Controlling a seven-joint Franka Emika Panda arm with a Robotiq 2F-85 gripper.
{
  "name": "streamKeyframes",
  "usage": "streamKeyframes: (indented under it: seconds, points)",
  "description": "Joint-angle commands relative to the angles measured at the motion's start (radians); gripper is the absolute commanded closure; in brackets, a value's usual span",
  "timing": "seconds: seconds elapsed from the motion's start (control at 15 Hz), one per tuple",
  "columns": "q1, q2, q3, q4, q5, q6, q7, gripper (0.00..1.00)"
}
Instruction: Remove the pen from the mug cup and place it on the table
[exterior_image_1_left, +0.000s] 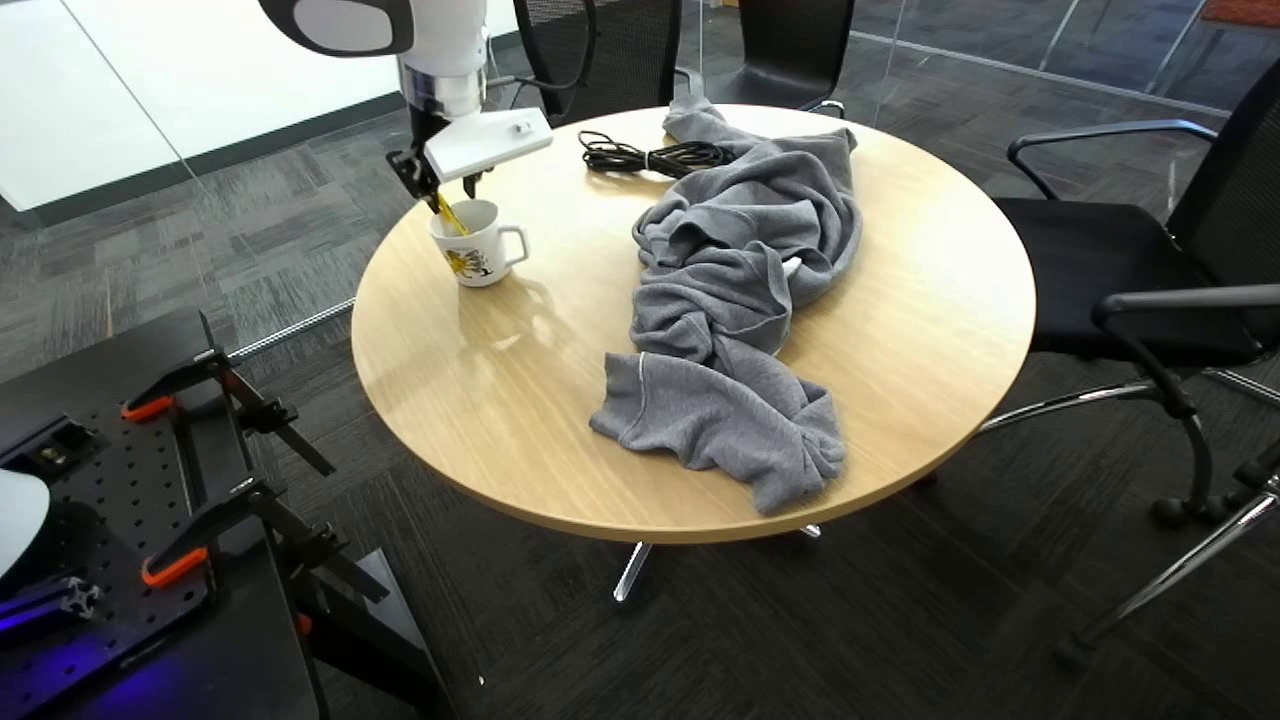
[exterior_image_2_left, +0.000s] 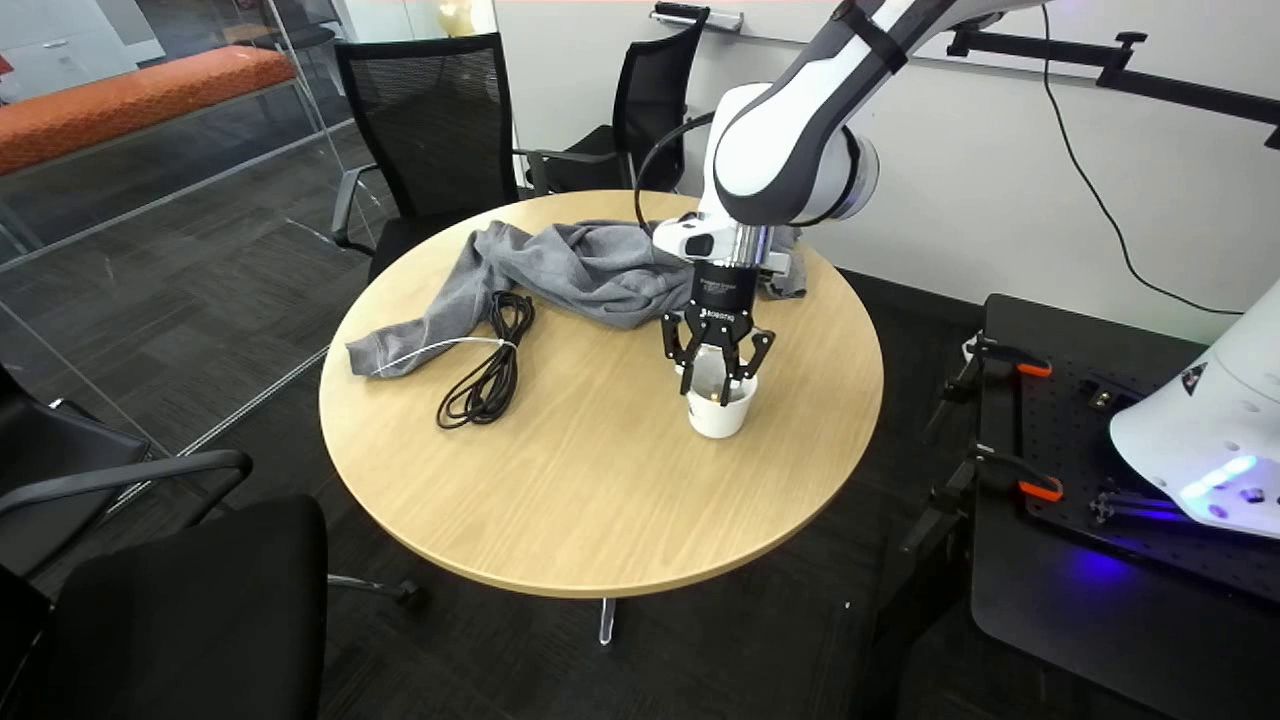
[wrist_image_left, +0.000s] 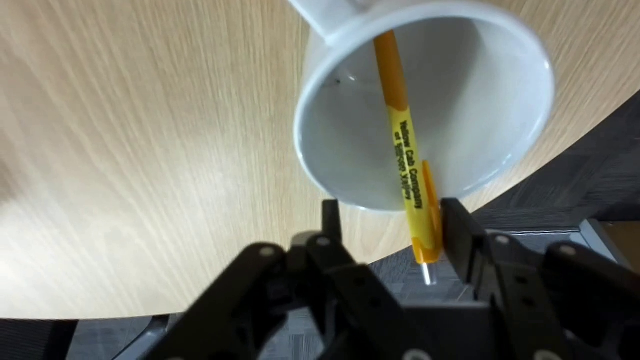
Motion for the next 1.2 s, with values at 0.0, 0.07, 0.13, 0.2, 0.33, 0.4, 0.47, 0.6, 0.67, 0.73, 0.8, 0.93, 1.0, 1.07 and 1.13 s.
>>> streamKeyframes:
  seconds: [0.0,0.07,0.13,0.2,0.33,0.4,0.47,0.6,0.67,0.73,0.8,0.93,1.0,1.07,1.13]
  points:
    - [-0.018,0.019,0.021,0.021,0.018,0.012,-0.009,0.77]
    - [-0.019,0.019,0.022,0.024,0.019,0.012,-0.009,0.85]
    - [-0.019,0.017,0.023,0.024,0.021,0.014,-0.01,0.92]
    - [-0.021,0.014,0.024,0.023,0.024,0.016,-0.012,0.98]
    - [-0.025,0.005,0.029,0.018,0.032,0.02,-0.017,0.99]
    - [-0.027,0.0,0.031,0.014,0.034,0.021,-0.017,0.96]
    - [-0.029,-0.007,0.035,0.011,0.039,0.023,-0.02,0.96]
    - [-0.035,-0.027,0.043,-0.002,0.055,0.026,-0.025,0.96]
    - [-0.037,-0.037,0.047,-0.008,0.068,0.028,-0.029,0.96]
    - [-0.039,-0.049,0.052,-0.014,0.082,0.027,-0.032,0.96]
    - [-0.04,-0.066,0.055,-0.024,0.096,0.025,-0.032,0.96]
    - [-0.033,-0.1,0.055,-0.04,0.121,0.023,-0.037,0.96]
    - [-0.029,-0.119,0.054,-0.051,0.135,0.026,-0.036,0.96]
    - [-0.026,-0.14,0.052,-0.062,0.147,0.028,-0.04,0.96]
    - [-0.022,-0.164,0.05,-0.074,0.16,0.025,-0.044,0.96]
